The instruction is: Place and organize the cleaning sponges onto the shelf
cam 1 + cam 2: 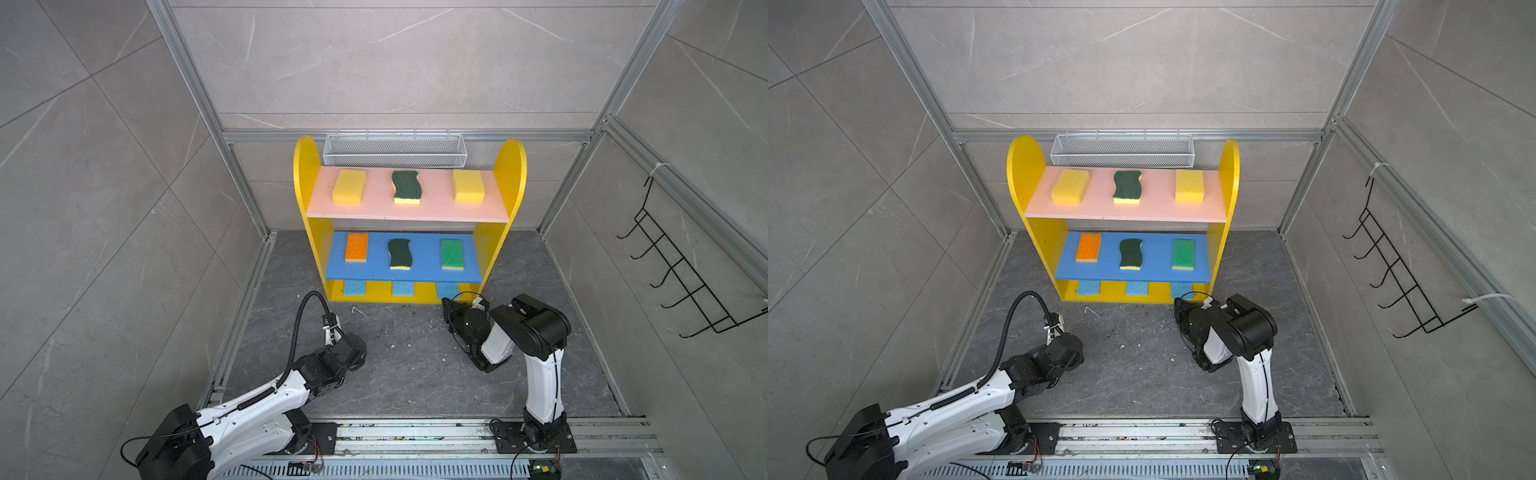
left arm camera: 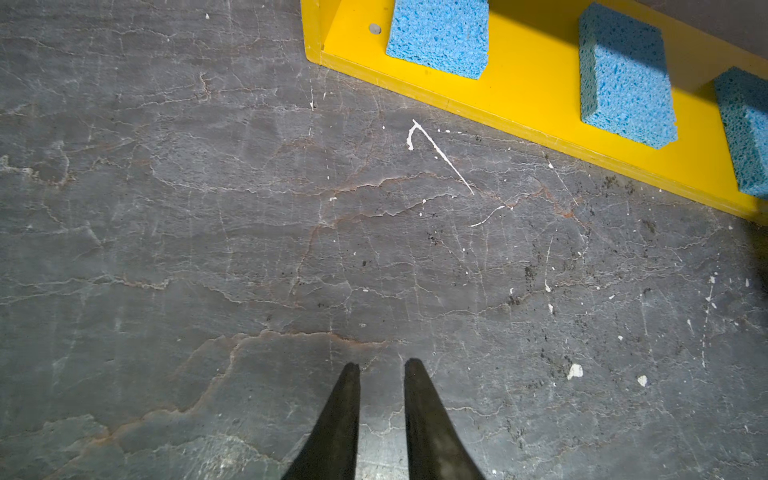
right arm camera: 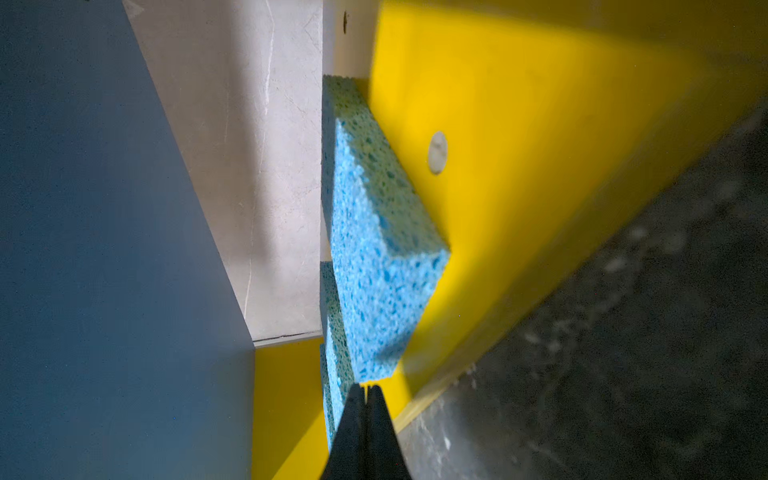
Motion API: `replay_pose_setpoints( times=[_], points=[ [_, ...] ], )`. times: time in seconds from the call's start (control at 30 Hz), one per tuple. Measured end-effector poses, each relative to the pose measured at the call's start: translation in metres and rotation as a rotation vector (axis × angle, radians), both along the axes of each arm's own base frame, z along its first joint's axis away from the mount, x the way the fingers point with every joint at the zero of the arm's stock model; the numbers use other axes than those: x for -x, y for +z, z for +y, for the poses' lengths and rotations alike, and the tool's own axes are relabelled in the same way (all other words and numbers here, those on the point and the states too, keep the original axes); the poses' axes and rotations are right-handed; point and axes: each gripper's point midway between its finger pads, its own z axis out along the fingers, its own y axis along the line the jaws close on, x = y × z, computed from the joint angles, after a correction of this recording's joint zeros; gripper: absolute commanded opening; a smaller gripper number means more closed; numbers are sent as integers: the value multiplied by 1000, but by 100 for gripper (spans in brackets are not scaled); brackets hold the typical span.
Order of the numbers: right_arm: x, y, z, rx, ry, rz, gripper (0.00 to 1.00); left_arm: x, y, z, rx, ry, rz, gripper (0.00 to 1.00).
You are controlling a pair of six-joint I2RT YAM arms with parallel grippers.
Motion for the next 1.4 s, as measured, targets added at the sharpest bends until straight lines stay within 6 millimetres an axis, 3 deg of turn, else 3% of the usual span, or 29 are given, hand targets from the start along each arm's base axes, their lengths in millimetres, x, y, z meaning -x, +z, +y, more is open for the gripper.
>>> replay_pose_setpoints(
  times=[0.57,0.97,1.4],
  points=[
    [-12,2,12,-22,18,-15,0,0,0,0,15,15,2,24],
    [19,1,7,-22,-19,-3,0,0,-1,0,19,20,2,24],
    [8,6,0,-154,-127,-18,0,7,-8,7,52,46,0,24]
  ],
)
